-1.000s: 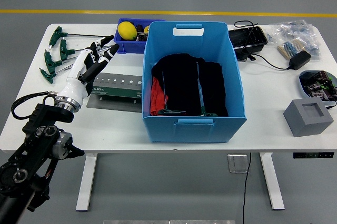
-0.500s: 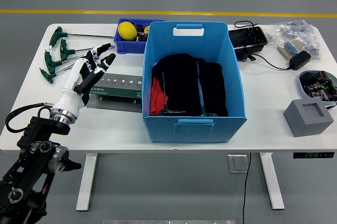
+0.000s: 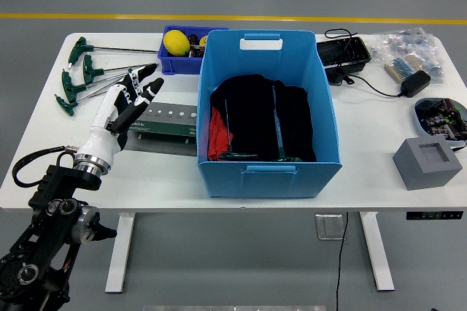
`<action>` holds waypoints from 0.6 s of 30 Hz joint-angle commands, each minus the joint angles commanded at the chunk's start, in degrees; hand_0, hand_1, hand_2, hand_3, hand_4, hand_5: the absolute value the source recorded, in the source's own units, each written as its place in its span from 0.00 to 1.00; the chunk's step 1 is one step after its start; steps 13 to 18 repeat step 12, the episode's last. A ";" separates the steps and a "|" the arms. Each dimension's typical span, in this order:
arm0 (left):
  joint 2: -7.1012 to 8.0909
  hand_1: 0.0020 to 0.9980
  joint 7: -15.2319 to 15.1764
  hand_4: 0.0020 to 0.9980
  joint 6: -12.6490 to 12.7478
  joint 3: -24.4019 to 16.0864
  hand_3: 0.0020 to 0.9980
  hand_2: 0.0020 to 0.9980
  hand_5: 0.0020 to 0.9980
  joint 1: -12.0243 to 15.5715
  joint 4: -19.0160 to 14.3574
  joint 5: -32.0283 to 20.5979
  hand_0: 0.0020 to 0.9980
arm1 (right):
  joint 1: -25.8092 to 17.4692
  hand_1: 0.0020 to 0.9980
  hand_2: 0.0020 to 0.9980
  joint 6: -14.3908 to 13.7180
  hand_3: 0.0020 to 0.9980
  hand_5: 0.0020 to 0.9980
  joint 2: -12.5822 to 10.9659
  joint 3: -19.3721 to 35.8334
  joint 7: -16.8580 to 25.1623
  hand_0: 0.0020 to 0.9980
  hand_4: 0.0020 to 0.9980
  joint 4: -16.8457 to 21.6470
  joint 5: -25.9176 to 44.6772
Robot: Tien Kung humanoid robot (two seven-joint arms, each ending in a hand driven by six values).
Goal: Lift tool from toolbox,place it in box,lift tool from toolbox,place it in box
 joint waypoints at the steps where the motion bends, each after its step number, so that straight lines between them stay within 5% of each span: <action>1: 0.00 0.82 -0.01 0.89 0.03 -0.05 0.81 0.91 0.64 0.01 0.09 0.03 0.81 | -0.11 0.69 0.73 -0.18 0.58 0.72 0.22 1.86 -0.05 0.70 0.79 0.00 -0.89; 8: 0.00 0.82 0.06 0.89 0.09 0.12 0.81 0.91 0.65 -0.25 0.25 0.49 0.81 | -0.39 0.69 0.73 -0.71 0.58 0.71 0.97 8.60 -0.27 0.71 0.79 0.00 -3.85; 18: 0.00 0.82 0.11 0.89 0.13 0.28 0.81 0.91 0.65 -0.35 0.34 0.63 0.81 | -0.58 0.69 0.73 -0.94 0.58 0.71 1.22 10.53 -0.27 0.71 0.79 0.00 -4.73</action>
